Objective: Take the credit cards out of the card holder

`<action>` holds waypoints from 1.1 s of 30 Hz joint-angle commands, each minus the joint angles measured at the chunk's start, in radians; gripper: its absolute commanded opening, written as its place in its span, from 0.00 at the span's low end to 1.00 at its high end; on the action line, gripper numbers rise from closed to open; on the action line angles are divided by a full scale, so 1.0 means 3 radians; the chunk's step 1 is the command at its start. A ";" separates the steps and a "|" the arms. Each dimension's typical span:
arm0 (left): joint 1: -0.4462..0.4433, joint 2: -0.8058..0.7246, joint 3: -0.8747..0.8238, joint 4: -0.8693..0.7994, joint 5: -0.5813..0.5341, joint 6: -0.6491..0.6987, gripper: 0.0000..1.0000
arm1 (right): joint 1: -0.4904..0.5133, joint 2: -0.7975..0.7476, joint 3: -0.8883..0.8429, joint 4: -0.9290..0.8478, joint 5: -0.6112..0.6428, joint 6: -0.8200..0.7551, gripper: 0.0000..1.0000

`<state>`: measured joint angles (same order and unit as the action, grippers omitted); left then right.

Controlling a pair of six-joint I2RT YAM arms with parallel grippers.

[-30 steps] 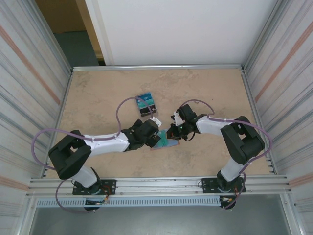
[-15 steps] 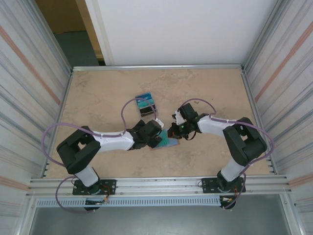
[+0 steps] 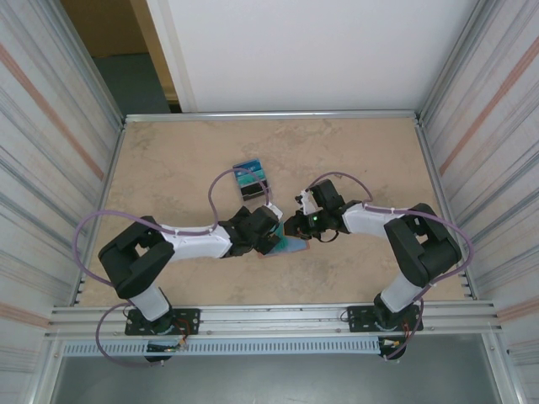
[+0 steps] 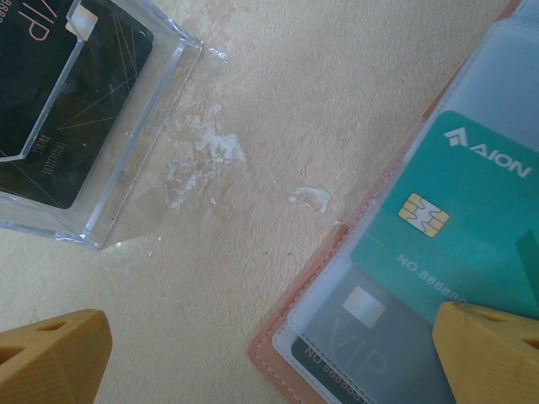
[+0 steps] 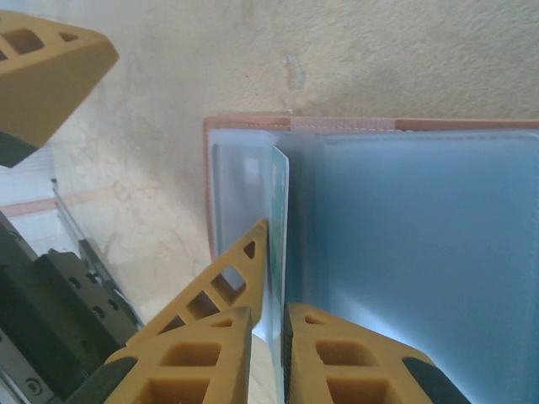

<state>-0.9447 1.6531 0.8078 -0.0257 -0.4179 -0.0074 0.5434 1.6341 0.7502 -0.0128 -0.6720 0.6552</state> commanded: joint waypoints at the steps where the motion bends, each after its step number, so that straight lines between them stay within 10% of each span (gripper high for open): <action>1: -0.0017 0.0007 -0.0029 -0.0041 0.0070 -0.0082 0.99 | 0.0013 0.0081 -0.0028 0.0226 -0.0143 0.0127 0.18; 11: -0.0020 -0.0108 -0.0038 -0.0085 0.0055 -0.0089 0.99 | 0.0058 0.0031 0.0067 -0.0094 0.0173 -0.0033 0.00; 33: 0.0068 -0.1351 -0.0174 -0.0294 0.0060 -0.0001 0.99 | 0.0226 -0.0895 0.0368 -0.1053 0.0884 -0.0900 0.00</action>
<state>-0.9405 1.3224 0.7700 -0.0898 -0.4179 -0.0235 0.5838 1.4277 0.8272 -0.2966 -0.4248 0.4728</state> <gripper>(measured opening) 0.987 0.054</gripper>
